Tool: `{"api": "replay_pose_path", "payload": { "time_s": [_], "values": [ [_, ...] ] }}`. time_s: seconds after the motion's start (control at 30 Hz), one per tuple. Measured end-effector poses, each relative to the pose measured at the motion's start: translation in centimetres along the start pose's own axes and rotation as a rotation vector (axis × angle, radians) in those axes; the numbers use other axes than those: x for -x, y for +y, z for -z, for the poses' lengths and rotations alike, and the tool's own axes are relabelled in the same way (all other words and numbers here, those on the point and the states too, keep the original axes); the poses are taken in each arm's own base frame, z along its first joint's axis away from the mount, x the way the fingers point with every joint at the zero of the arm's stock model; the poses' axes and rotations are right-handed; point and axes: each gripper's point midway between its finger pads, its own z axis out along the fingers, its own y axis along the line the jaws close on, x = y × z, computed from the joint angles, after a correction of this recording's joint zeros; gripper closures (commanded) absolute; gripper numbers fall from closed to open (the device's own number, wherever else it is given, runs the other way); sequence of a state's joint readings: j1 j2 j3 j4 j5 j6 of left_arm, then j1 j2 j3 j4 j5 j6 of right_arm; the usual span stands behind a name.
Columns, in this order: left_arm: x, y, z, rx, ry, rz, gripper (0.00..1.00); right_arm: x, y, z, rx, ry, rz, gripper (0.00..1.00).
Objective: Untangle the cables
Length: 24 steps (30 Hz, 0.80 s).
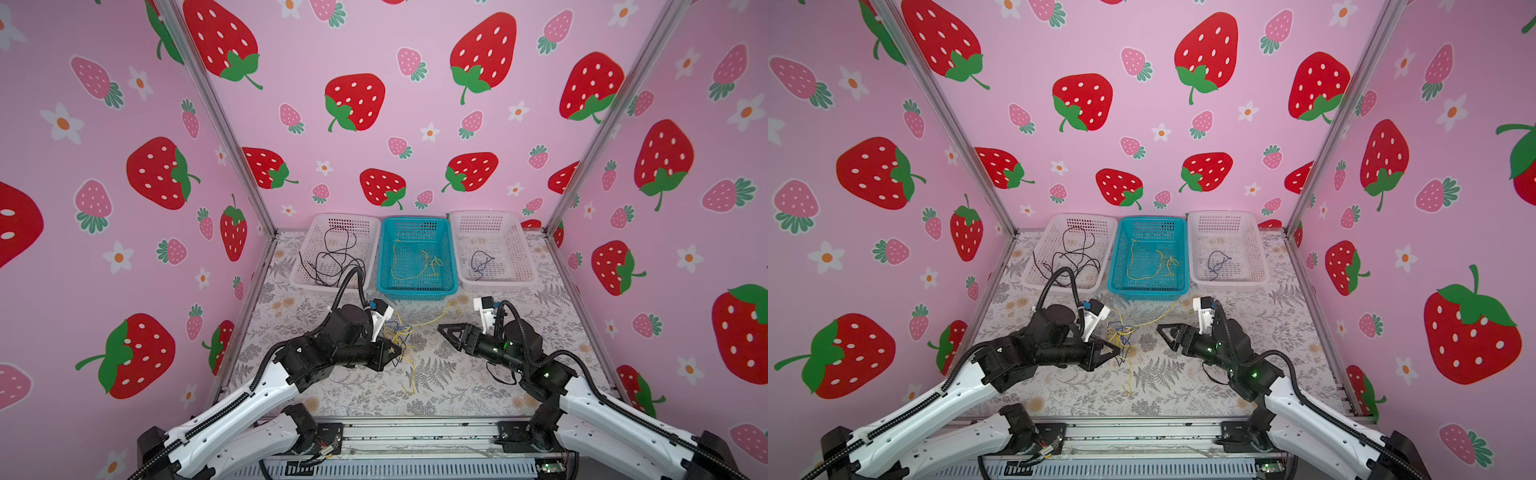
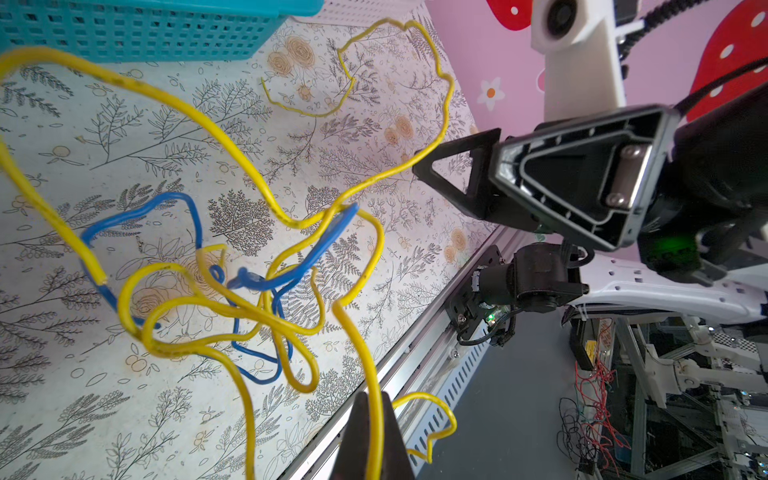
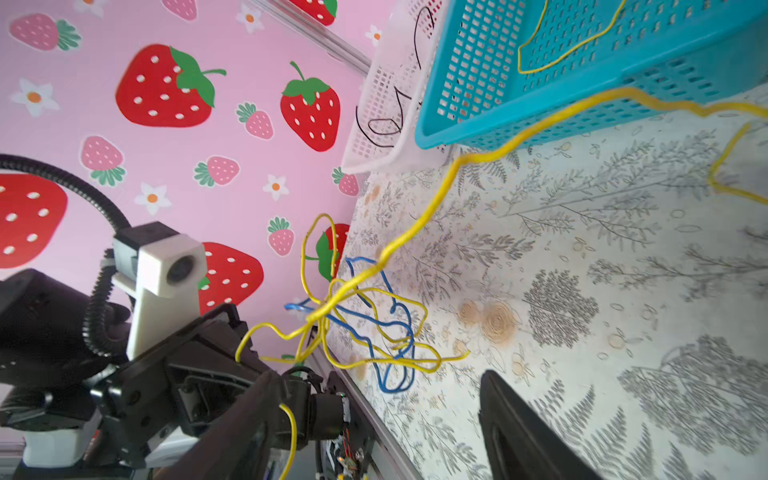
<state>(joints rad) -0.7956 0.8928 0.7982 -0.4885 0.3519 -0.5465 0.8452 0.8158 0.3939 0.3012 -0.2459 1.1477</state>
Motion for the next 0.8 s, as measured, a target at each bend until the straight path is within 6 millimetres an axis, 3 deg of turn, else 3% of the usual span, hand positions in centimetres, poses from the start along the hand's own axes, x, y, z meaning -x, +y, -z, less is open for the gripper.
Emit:
{"api": "replay_pose_path", "payload": {
  "time_s": [0.13,0.27,0.33,0.5,0.73,0.8],
  "values": [
    [-0.3,0.3,-0.4,0.001,0.004,0.006,1.00,0.8,0.7,-1.4,0.037,-0.044,-0.046,0.23],
    [-0.6,0.4,-0.5,-0.003,0.012,0.010,1.00,0.7,-0.1,-3.1,0.024,-0.046,-0.074,0.28],
    [-0.6,0.3,-0.5,-0.006,0.013,0.010,1.00,0.7,-0.6,-3.9,0.008,-0.047,-0.082,0.38],
    [-0.9,0.0,-0.6,-0.022,0.019,0.001,1.00,1.6,-0.7,-5.0,-0.015,-0.073,-0.063,0.73],
    [-2.0,0.0,-1.0,-0.044,0.028,-0.004,1.00,5.9,3.8,-4.4,0.018,-0.197,0.056,1.00],
    [-2.4,0.2,-0.9,-0.044,0.029,0.002,1.00,6.5,4.5,-4.0,0.015,-0.215,0.080,1.00]
  ]
}}
